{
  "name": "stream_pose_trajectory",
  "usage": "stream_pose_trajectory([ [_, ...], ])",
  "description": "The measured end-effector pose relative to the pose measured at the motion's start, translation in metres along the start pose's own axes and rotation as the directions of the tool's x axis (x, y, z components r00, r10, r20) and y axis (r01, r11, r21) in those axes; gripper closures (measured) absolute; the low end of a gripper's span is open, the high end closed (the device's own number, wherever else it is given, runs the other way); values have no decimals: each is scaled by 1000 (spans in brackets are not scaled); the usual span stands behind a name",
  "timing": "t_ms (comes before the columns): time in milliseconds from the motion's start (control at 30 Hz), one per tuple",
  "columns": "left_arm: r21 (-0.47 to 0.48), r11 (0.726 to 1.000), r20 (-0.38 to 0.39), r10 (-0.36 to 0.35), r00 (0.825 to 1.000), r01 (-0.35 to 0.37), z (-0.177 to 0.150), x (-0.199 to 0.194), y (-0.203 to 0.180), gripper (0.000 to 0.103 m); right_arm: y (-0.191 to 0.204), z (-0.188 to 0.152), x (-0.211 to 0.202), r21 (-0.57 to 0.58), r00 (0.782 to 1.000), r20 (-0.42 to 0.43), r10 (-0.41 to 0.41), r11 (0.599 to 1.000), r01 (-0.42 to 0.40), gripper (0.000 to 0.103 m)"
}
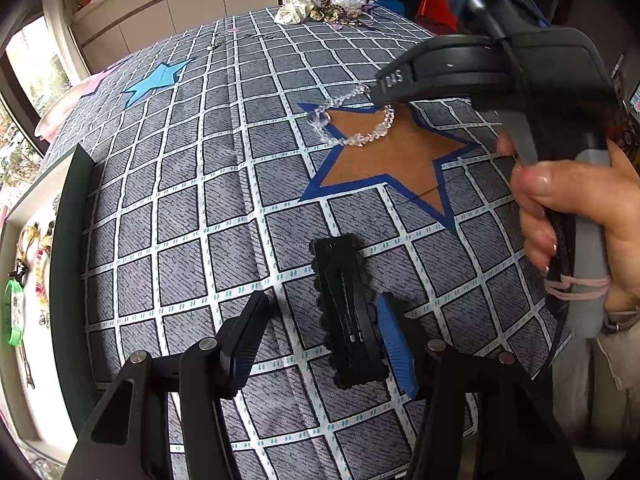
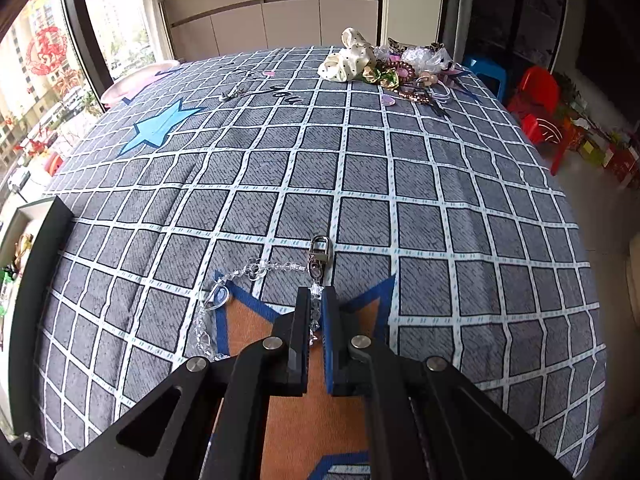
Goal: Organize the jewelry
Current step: 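Grasp the black snap clip with the left tool while the right tool grasps the crystal bracelet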
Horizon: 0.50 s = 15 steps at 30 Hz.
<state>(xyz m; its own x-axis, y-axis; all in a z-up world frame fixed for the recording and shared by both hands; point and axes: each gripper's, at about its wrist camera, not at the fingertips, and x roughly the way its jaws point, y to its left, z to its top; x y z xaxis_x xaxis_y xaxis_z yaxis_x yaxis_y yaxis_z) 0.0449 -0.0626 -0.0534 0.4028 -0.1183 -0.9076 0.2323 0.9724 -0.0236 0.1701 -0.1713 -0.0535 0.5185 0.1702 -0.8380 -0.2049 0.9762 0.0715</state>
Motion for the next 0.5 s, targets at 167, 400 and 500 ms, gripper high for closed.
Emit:
stream_pose_trajectory([
  [167,-17,999,7,-35,999,36,-1,-2,11,65,-10,-22,-22,52,1000,13,28,998,-29,97],
  [400,-47,996,13,-70,997,71,-7,-6,25,66,-17,-47,-47,98,998,24,49,994,-51,97],
  [500,-51,996,20,-73,997,74,-8,-8,30,66,-19,-56,-55,104,998,29,50,993,-53,97],
])
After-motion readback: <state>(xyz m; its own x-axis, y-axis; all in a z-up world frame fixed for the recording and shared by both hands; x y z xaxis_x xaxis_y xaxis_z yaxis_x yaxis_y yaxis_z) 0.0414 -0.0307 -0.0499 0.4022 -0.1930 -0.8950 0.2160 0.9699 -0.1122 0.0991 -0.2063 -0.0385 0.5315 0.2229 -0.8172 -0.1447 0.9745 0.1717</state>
